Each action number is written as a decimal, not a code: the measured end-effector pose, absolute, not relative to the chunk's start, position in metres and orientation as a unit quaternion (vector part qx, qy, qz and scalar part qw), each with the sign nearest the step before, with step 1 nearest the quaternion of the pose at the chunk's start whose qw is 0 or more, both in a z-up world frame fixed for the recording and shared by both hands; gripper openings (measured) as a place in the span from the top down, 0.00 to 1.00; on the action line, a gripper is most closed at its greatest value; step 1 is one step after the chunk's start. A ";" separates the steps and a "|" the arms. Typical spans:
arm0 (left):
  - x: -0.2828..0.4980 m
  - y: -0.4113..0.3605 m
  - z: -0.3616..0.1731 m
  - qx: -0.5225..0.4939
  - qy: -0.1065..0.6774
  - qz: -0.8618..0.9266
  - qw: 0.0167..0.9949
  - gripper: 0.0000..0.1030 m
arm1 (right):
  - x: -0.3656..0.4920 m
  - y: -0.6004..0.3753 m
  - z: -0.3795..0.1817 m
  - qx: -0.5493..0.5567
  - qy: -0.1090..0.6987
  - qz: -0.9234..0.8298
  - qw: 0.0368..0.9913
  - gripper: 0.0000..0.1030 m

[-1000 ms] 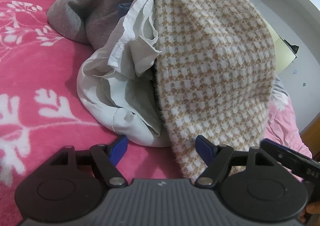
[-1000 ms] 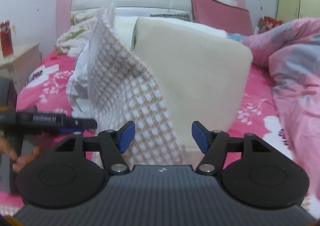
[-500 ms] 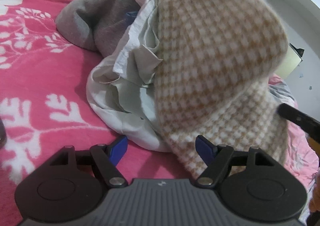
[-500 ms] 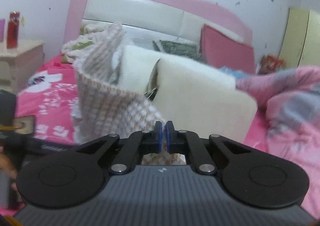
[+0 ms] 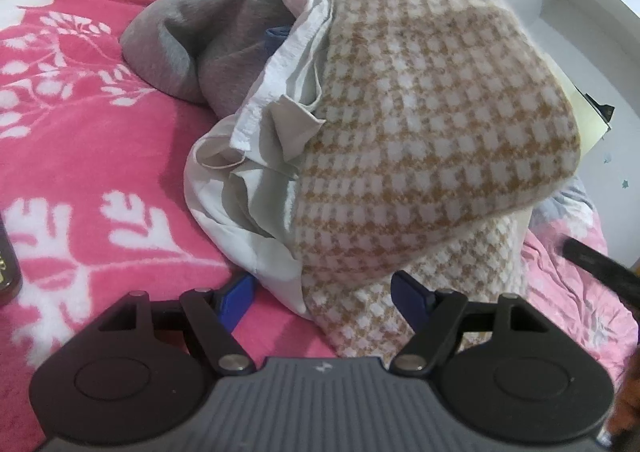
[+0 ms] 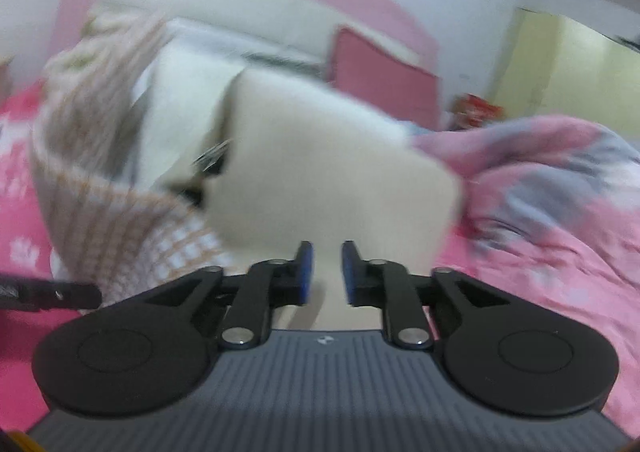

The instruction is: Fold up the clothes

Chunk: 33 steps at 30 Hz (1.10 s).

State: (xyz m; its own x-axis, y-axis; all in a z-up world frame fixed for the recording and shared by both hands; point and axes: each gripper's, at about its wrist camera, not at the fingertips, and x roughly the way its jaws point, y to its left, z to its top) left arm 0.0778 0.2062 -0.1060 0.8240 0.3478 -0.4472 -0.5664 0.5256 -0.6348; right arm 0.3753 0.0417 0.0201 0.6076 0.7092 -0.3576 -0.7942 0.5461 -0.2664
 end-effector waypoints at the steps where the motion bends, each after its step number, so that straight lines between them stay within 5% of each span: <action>1: 0.075 0.207 -0.106 -0.411 0.133 0.266 0.862 0.26 | 0.375 0.028 0.030 -0.185 0.112 0.420 0.881 0.79; 5: 0.067 0.208 -0.106 -0.413 0.132 0.273 0.859 0.26 | 0.376 -0.013 0.041 -0.106 0.214 0.420 0.875 0.78; 12: 0.055 0.203 -0.107 -0.402 0.134 0.282 0.861 0.26 | 0.384 0.027 -0.054 -0.105 0.369 0.423 0.821 0.78; 16: 0.110 0.191 -0.107 -0.397 0.136 0.284 0.862 0.26 | 0.388 0.055 -0.086 -0.105 0.357 0.410 0.833 0.77; 25: 0.166 0.220 -0.106 -0.399 0.136 0.284 0.861 0.26 | 0.403 -0.046 -0.028 -0.037 0.338 0.311 0.887 0.74; 33: 0.170 0.198 -0.112 -0.384 0.135 0.290 0.866 0.25 | 0.454 -0.020 -0.089 -0.060 0.388 0.272 0.879 0.73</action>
State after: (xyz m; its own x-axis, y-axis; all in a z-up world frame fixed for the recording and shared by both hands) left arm 0.1705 0.1976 -0.1122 0.7950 0.3987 -0.4572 -0.6065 0.5362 -0.5870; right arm 0.4537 -0.0203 -0.0894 0.5507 0.4321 -0.7142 -0.5245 0.8447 0.1065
